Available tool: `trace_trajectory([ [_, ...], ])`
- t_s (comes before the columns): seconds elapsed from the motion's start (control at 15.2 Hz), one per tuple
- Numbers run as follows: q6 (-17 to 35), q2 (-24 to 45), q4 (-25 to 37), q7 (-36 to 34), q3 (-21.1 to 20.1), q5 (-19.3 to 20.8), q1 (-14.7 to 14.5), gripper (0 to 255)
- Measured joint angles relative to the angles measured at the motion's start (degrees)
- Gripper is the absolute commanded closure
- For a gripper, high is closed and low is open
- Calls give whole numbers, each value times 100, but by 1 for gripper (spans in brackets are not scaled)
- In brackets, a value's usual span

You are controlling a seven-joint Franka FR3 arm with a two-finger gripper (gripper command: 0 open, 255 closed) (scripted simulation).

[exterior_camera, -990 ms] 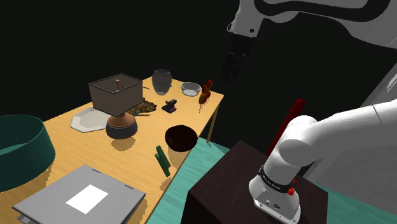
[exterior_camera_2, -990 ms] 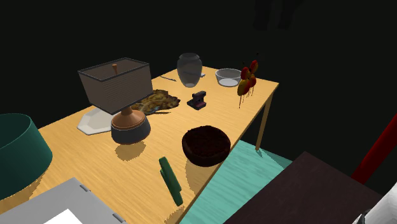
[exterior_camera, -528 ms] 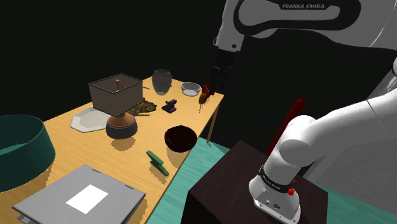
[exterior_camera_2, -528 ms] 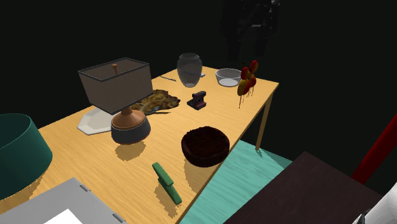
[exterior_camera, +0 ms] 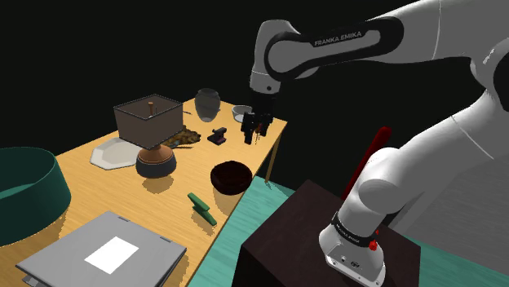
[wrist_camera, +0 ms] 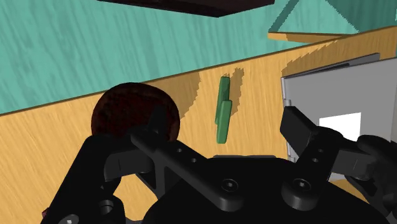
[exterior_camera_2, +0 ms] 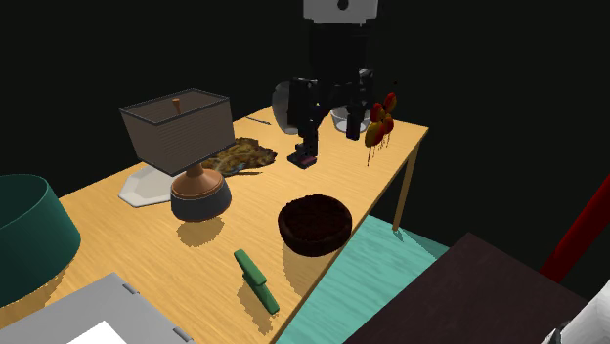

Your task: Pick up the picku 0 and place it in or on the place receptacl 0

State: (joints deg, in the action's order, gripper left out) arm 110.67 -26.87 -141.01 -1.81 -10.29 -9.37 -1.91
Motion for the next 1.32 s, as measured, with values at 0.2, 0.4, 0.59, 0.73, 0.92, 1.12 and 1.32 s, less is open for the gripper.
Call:
trace_trajectory([
  [0.2,487,535,-16,-199,-188,-3,-29,0],
  [0.4,1000,1262,130,-416,-358,81,-25,0],
  [0.59,1428,1902,273,-707,-529,190,-66,0],
  [0.73,1695,2385,428,-860,-580,329,-63,0],
  [0.92,2057,3071,664,-1147,-640,559,-115,0],
  [1.12,2316,3749,979,-1435,-637,810,-205,0],
  [1.32,2572,4501,1374,-1735,-574,1079,-360,0],
])
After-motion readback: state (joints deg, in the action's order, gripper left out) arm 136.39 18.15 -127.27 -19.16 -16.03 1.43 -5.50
